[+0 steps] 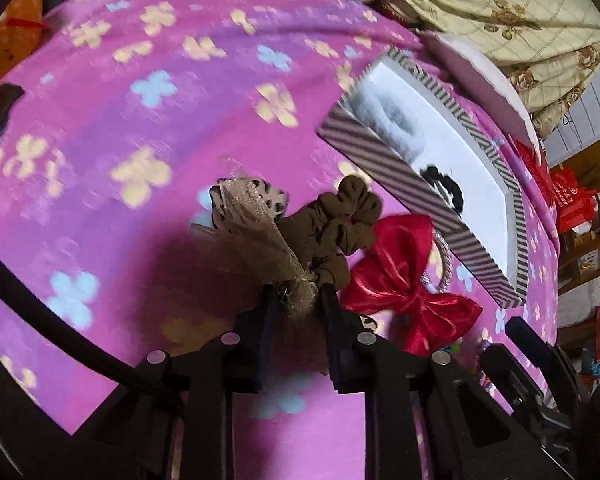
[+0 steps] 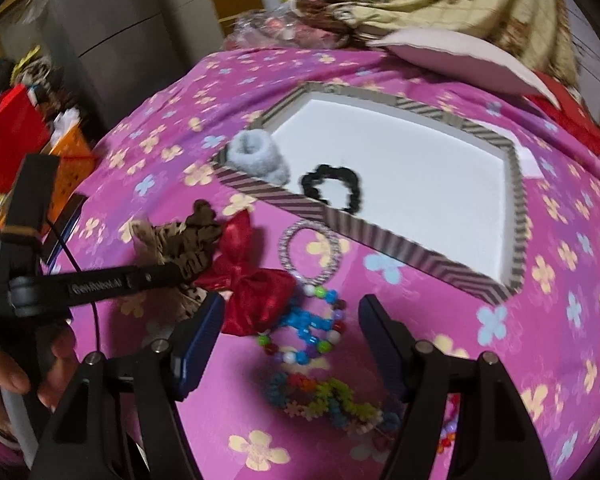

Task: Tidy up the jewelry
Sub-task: 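Grasp the brown ribbon bow with the left tool while the right tool grasps the red satin bow, then carry both bows into the white tray and open both tools to release them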

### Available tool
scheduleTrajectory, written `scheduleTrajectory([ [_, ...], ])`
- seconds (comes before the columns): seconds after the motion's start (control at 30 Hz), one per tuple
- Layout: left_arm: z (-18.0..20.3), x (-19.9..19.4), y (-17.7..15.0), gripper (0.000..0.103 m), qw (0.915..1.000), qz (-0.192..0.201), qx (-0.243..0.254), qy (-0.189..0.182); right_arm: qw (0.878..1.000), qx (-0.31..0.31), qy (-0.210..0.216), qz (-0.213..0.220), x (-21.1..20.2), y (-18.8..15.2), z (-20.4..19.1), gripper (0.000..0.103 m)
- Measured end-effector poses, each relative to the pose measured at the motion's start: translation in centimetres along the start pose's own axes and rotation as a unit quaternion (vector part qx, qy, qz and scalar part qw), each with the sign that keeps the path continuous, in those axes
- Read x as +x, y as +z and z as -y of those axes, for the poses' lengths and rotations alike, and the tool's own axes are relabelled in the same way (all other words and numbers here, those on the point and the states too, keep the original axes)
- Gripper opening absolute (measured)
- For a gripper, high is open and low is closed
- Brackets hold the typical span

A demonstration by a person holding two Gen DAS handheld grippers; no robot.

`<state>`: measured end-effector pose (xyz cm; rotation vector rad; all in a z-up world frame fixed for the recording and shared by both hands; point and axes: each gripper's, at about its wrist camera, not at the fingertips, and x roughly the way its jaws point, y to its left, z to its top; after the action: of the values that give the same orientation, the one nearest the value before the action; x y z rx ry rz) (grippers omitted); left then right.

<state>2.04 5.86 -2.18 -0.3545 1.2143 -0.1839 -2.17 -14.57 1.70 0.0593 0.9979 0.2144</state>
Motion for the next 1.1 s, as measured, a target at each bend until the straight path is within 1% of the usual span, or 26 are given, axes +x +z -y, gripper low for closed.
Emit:
scheduleTrajectory([
  [0.13,-1.1,-1.6,0.6,0.034,0.9997,0.018,0.01,0.012,0.999,-0.051,0.009,-0.009,1.6,1.1,-1.8,0.072],
  [0.23,-1.7,-2.5,0.8,0.034,0.9995,0.024,0.014,0.016,0.993,-0.112,0.009,-0.029,3.3,1.9,-3.3,0.072],
  [0.3,-2.0,-2.7,0.9,0.034,0.9995,0.025,0.014,0.013,0.989,-0.138,0.011,-0.043,4.3,2.3,-3.7,0.072],
  [0.37,-2.1,-2.8,0.9,0.034,0.9995,0.026,0.013,0.014,0.988,-0.142,0.001,-0.064,5.5,2.5,-3.5,0.072],
  [0.4,-2.1,-2.8,0.9,0.034,0.9994,0.027,0.014,0.014,0.988,-0.136,0.004,-0.07,6.0,2.6,-3.1,0.07],
  [0.43,-2.0,-2.7,1.0,0.034,0.9994,0.027,0.015,0.014,0.989,-0.128,0.011,-0.072,6.3,2.6,-2.8,0.062],
  [0.47,-1.9,-2.7,0.9,0.034,0.9994,0.027,0.016,0.014,0.991,-0.113,0.021,-0.072,6.6,2.7,-2.4,0.048],
  [0.5,-1.9,-2.7,0.9,0.034,0.9994,0.026,0.017,0.013,0.991,-0.104,0.028,-0.073,6.8,2.7,-2.0,0.041],
  [0.53,-1.9,-2.7,0.9,0.034,0.9995,0.025,0.017,0.012,0.992,-0.097,0.035,-0.076,7.0,2.6,-1.8,0.029],
  [0.57,-1.8,-2.7,0.8,0.034,0.9995,0.025,0.017,0.011,0.992,-0.095,0.039,-0.077,7.1,2.5,-1.8,0.025],
  [0.6,-1.7,-2.7,0.8,0.034,0.9995,0.025,0.018,0.011,0.992,-0.095,0.04,-0.074,7.0,2.3,-2.0,0.023],
  [0.67,-1.5,-2.9,0.8,0.034,0.9993,0.027,0.022,0.013,0.993,-0.093,0.043,-0.063,6.4,2.0,-2.2,0.015],
  [0.87,-0.6,-4.2,0.8,0.034,0.9984,0.044,0.032,0.013,0.996,-0.075,0.047,-0.008,2.5,1.8,-1.9,0.014],
  [1.1,1.1,-5.7,1.1,0.034,0.997,0.058,0.051,0.011,0.997,-0.06,0.033,0.032,-0.9,2.2,-1.1,0.014],
])
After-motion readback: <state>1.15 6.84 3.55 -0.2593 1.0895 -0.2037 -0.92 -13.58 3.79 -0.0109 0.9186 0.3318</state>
